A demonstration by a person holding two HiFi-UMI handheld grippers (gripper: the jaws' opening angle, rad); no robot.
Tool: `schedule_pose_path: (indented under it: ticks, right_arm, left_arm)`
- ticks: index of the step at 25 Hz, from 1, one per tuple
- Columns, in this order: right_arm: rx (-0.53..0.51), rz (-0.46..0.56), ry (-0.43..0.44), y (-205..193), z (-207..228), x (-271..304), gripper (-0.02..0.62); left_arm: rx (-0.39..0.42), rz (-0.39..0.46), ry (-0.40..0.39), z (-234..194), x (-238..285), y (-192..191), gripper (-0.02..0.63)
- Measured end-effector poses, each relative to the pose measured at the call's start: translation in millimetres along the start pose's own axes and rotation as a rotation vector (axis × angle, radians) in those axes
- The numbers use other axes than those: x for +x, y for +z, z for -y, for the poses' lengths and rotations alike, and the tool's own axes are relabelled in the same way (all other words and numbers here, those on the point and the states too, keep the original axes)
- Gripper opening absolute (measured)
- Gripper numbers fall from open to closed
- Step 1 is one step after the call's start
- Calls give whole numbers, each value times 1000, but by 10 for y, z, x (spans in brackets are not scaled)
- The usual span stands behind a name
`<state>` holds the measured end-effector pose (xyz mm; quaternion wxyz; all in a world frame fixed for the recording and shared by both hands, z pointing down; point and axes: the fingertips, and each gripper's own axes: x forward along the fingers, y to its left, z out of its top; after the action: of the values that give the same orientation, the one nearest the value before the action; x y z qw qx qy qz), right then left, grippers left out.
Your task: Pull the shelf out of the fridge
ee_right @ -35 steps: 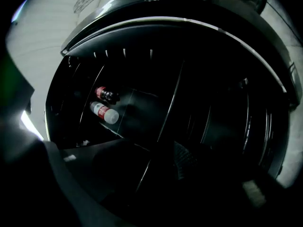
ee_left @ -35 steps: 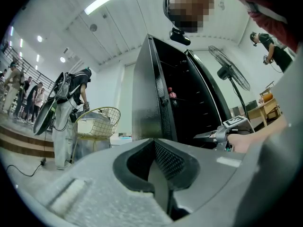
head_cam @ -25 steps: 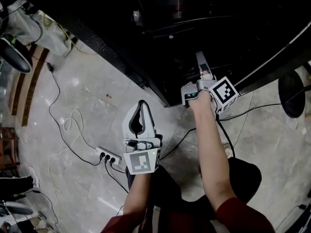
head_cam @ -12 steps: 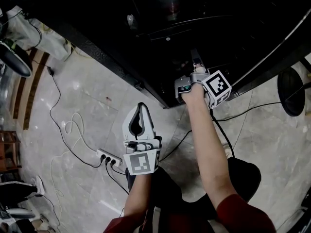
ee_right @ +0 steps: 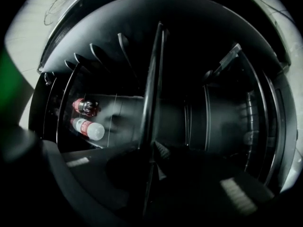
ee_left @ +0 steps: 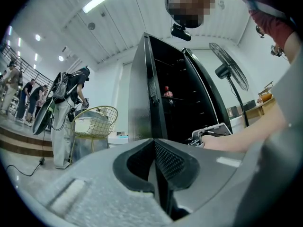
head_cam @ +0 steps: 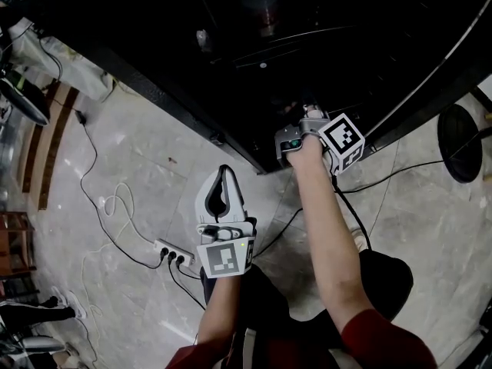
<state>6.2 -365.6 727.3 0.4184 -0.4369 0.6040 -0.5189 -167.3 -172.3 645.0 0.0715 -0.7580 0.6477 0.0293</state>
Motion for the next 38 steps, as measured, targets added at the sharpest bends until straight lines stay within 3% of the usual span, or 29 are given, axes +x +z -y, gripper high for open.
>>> schedule_pose_path:
  ticks: [31, 38]
  right_arm:
    - [50, 21, 27, 45, -66, -1134, 8]
    - [42, 16, -52, 57, -110, -1475, 7]
  left_arm:
    - [-29, -14, -54, 164, -51, -15, 0]
    - [-55, -64, -38, 174, -172, 253, 0]
